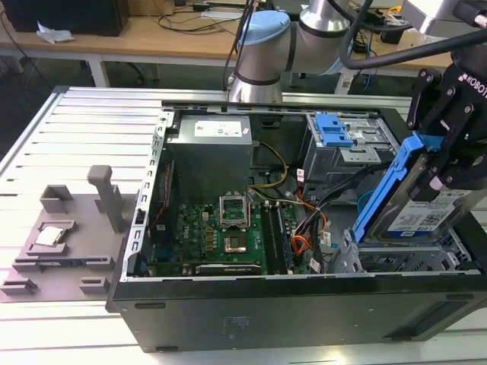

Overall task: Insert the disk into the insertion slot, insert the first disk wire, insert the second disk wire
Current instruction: 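Insert the disk into the insertion slot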

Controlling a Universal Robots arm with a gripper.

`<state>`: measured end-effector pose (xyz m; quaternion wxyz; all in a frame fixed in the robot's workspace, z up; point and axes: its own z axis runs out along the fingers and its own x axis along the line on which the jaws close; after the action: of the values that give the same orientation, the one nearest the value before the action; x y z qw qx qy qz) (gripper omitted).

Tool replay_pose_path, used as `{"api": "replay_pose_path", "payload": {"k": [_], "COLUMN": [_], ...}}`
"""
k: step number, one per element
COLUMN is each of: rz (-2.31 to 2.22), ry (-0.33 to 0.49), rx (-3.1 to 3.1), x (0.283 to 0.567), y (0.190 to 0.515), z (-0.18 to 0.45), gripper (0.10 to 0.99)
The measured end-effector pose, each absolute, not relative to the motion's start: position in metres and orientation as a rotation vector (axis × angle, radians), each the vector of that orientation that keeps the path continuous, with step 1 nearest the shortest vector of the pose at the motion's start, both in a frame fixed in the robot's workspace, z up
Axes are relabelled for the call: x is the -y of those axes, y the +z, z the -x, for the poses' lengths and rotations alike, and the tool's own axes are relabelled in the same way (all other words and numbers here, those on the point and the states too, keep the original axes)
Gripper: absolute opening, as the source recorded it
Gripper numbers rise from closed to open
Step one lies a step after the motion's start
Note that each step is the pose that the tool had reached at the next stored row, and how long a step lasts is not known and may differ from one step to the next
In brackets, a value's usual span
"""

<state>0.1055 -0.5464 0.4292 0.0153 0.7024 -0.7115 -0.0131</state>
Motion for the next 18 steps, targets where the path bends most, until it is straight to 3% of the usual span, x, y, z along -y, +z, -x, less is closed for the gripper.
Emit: {"api": "replay_pose_path", "payload": {"k": [18], "rz": [-2.187], "ry": [-0.042], "rx": [2.210], "x": [0.546], "y": [0.406], "z": [-0.107], "gripper": [0.365]}}
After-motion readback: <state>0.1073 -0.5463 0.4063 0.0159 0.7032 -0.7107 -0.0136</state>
